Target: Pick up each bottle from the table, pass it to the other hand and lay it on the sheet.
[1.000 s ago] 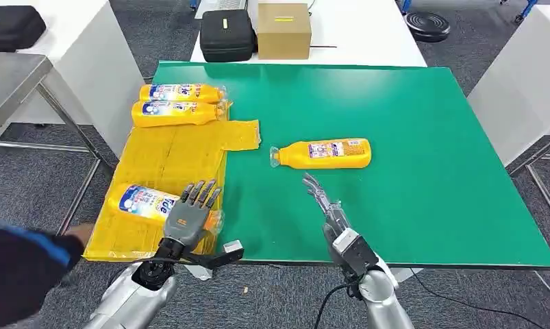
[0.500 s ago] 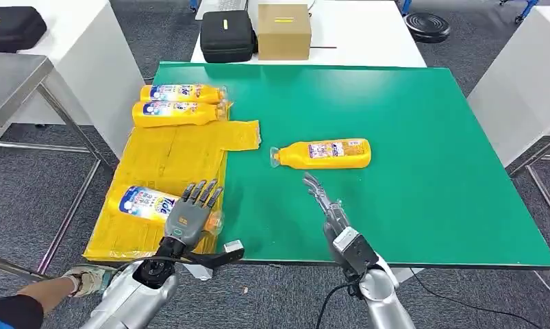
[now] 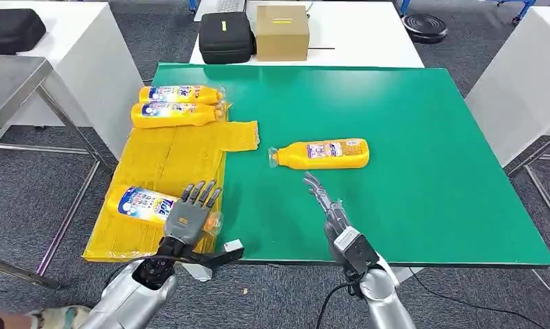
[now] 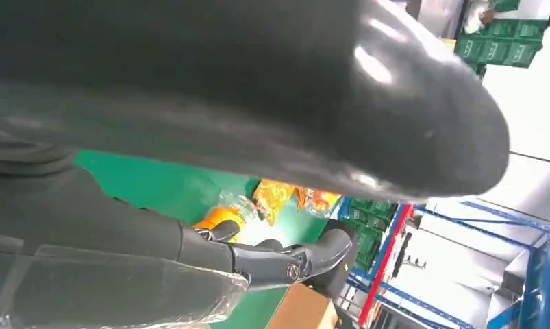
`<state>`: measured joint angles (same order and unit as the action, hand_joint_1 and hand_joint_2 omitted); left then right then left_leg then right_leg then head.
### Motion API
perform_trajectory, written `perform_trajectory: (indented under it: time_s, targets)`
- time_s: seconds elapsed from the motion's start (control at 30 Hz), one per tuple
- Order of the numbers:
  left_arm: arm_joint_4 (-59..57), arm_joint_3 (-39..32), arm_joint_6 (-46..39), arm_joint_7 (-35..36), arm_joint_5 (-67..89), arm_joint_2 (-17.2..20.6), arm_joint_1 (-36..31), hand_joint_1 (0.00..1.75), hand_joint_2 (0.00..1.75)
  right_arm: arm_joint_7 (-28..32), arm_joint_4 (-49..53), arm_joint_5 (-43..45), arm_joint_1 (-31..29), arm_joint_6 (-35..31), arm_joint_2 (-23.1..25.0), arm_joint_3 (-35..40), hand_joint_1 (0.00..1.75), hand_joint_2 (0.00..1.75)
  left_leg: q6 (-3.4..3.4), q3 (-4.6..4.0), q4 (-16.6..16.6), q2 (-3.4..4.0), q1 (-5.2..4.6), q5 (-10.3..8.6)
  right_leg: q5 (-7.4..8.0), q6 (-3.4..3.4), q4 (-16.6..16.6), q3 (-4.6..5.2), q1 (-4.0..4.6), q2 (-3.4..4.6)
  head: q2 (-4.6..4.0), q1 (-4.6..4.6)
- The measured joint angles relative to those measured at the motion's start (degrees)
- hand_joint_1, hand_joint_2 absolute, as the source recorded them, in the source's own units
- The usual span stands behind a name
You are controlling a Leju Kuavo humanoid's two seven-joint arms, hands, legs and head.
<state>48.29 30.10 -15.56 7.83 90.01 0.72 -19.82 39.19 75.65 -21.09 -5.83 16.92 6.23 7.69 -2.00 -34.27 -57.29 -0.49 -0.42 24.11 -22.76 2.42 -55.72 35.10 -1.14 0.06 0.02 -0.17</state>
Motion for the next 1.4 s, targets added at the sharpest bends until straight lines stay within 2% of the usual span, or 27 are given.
perform_trajectory:
  time_s: [0.37, 1.03, 1.23, 1.4]
  targets:
    - [10.92, 2.80, 4.65, 1.53, 0.00, 4.11, 4.91, 0.00, 1.75, -0.15, 0.02, -0.20, 0.06, 0.17, 0.00, -0.24, 0.00, 0.00, 0.03, -0.02, 0.01, 0.00, 0.03, 0.02, -0.02, -0.01, 0.01, 0.02, 0.03, 0.00, 0.00, 0.02]
    - [21.55, 4.35, 4.02, 4.92, 0.00, 6.64, 10.72, 0.00, 1.75, -0.17, 0.02, -0.33, 0.06, 0.22, 0.04, -0.46, 0.00, 0.00, 0.02, -0.09, 0.00, -0.02, 0.03, 0.02, -0.03, 0.00, 0.01, 0.08, 0.02, -0.01, 0.00, 0.00]
    - [27.75, 4.92, 1.18, 5.55, 0.00, 8.72, 12.51, 0.00, 1.75, -0.17, 0.02, -0.37, 0.17, 0.18, 0.09, -0.50, 0.00, 0.00, 0.02, -0.15, 0.00, -0.03, 0.03, 0.01, -0.03, 0.00, 0.01, 0.14, 0.02, -0.02, 0.00, 0.00]
    - [32.31, 4.42, -3.69, 3.22, 0.00, 9.18, 13.23, 0.00, 1.75, -0.31, 0.04, -0.59, 0.70, 0.11, 0.11, -0.59, 0.00, 0.00, 0.02, -0.19, 0.00, -0.05, 0.02, 0.01, -0.03, 0.00, 0.01, 0.17, 0.02, -0.03, 0.00, 0.00]
